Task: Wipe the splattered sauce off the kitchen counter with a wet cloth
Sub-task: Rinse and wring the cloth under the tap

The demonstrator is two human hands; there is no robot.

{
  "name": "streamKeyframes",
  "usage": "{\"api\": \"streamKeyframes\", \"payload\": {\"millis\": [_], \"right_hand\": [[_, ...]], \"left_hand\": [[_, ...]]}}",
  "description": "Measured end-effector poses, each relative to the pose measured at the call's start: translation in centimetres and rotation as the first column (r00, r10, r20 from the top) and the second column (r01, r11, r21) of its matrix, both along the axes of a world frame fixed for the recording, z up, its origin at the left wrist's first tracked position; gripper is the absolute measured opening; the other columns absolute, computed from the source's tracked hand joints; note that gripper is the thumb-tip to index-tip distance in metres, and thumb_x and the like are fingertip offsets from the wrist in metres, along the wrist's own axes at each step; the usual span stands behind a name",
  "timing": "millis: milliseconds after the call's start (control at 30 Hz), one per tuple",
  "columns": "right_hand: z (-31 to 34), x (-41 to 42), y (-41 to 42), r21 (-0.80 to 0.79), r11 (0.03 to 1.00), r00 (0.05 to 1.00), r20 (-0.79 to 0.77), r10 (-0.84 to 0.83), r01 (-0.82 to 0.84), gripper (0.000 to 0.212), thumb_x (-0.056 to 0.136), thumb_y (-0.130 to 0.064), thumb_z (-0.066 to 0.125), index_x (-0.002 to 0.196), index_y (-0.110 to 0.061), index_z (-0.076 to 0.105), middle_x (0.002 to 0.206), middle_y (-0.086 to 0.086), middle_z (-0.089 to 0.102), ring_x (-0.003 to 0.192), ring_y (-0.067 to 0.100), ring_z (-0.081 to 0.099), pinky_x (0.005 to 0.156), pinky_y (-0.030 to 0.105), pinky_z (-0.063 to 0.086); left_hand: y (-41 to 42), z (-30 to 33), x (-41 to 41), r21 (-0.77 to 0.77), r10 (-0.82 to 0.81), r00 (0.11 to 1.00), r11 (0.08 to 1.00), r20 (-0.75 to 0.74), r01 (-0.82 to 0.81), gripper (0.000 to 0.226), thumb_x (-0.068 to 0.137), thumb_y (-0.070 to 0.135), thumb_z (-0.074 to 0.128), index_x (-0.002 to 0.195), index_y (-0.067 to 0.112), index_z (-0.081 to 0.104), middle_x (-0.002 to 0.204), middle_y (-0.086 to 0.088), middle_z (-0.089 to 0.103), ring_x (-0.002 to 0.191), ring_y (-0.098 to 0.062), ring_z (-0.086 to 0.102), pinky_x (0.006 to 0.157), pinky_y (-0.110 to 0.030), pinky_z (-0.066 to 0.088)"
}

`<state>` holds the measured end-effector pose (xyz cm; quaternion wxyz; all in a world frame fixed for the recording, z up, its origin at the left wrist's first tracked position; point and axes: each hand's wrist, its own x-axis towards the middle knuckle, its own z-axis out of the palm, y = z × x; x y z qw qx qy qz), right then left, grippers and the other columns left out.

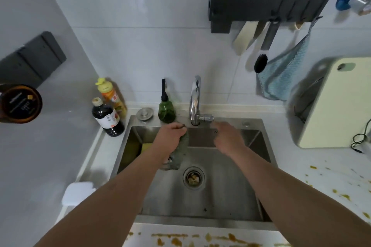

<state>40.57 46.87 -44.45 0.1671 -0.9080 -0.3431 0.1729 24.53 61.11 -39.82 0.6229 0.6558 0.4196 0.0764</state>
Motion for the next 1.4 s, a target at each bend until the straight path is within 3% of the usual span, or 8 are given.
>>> {"api": "streamKeyframes", "payload": {"millis": [233, 500, 633, 733, 933, 1033, 1200, 1400], "right_hand": [[-3.0, 4.5, 3.3, -0.401, 0.868, 0.848, 0.311, 0.429, -0.292, 0.064, 0.090, -0.023, 0.051, 0.152, -0.026, 0.036, 0.162, 0.001, 0.027, 0.133, 0.033, 0.043, 0.100, 0.050, 0.041], [-4.1, 6.2, 2.6, -0.482, 0.849, 0.891, 0.258, 0.374, -0.217, 0.068, 0.090, -0.025, 0.049, 0.155, -0.023, 0.033, 0.157, 0.001, 0.037, 0.143, 0.033, 0.034, 0.110, 0.058, 0.028], [-0.9, 3.6, 3.6, 0.019, 0.950, 0.931, -0.197, 0.309, -0.311, 0.066, 0.082, -0.012, 0.056, 0.144, -0.033, 0.049, 0.145, 0.000, 0.053, 0.128, 0.024, 0.054, 0.101, 0.041, 0.047], [0.4, 1.2, 3.8, 0.232, 0.956, 0.766, -0.578, 0.283, -0.178, 0.045, 0.081, -0.008, 0.068, 0.117, -0.035, 0.073, 0.113, 0.001, 0.071, 0.098, 0.017, 0.065, 0.087, 0.027, 0.051], [2.0, -0.1, 3.9, 0.264, 0.960, 0.716, -0.688, 0.120, 0.092, 0.022, 0.082, -0.029, 0.078, 0.093, -0.009, 0.080, 0.089, 0.011, 0.077, 0.086, 0.031, 0.074, 0.087, 0.042, 0.058], [2.4, -0.6, 4.4, 0.202, 0.979, 0.859, -0.501, 0.109, -0.007, 0.014, 0.091, -0.033, 0.072, 0.086, -0.022, 0.079, 0.072, -0.003, 0.074, 0.063, 0.014, 0.067, 0.067, 0.030, 0.052], [3.9, -2.7, 5.5, 0.103, 0.994, 0.936, -0.346, 0.064, -0.030, 0.026, 0.098, -0.033, 0.064, 0.075, -0.023, 0.069, 0.069, -0.002, 0.067, 0.063, 0.019, 0.065, 0.057, 0.026, 0.047], [3.3, -5.4, 8.0, 0.178, 0.898, 0.779, -0.582, -0.233, 0.402, 0.026, 0.090, -0.027, 0.071, 0.092, 0.000, 0.070, 0.089, 0.016, 0.075, 0.071, 0.020, 0.070, 0.062, 0.030, 0.057]], "left_hand": [[0.1, -0.3, 1.9, -0.076, 0.075, 0.994, 0.994, -0.076, -0.081, 0.014, 0.104, 0.024, 0.062, 0.112, 0.024, 0.074, 0.107, -0.006, 0.073, 0.097, -0.023, 0.070, 0.073, -0.030, 0.058], [0.0, -0.8, 3.4, -0.124, 0.040, 0.991, 0.991, -0.128, -0.056, 0.018, 0.091, 0.025, 0.074, 0.108, 0.027, 0.079, 0.105, -0.012, 0.077, 0.096, -0.033, 0.076, 0.087, -0.050, 0.064], [-0.1, -0.9, 3.7, -0.139, -0.085, 0.988, 0.988, -0.127, 0.067, 0.009, 0.094, 0.013, 0.073, 0.102, 0.017, 0.077, 0.088, -0.007, 0.079, 0.082, -0.023, 0.076, 0.080, -0.037, 0.065], [0.4, -1.1, 3.3, -0.057, -0.183, 0.971, 0.983, -0.151, 0.176, 0.014, 0.096, 0.011, 0.068, 0.103, 0.019, 0.078, 0.089, -0.009, 0.079, 0.078, -0.021, 0.074, 0.073, -0.030, 0.062], [3.8, -1.2, 0.1, 0.103, -0.202, 0.929, 0.964, -0.311, 0.244, 0.025, 0.099, 0.038, 0.069, 0.100, 0.014, 0.074, 0.089, -0.008, 0.076, 0.080, -0.024, 0.075, 0.074, -0.036, 0.065], [5.3, -1.1, -1.8, 0.041, -0.228, 0.923, 0.967, -0.309, 0.252, 0.035, 0.100, 0.044, 0.066, 0.102, 0.010, 0.071, 0.090, -0.011, 0.075, 0.075, -0.021, 0.072, 0.066, -0.028, 0.057], [7.5, -2.0, -4.0, -0.153, -0.244, 0.953, 0.964, -0.179, 0.218, 0.049, 0.100, 0.050, 0.062, 0.107, 0.004, 0.075, 0.100, -0.015, 0.079, 0.095, -0.033, 0.077, 0.102, -0.048, 0.056], [4.4, -3.7, -1.2, -0.402, -0.122, 0.992, 0.910, -0.042, 0.095, 0.059, 0.099, 0.059, 0.057, 0.123, 0.008, 0.073, 0.110, -0.014, 0.078, 0.105, -0.031, 0.075, 0.103, -0.046, 0.056]]}}
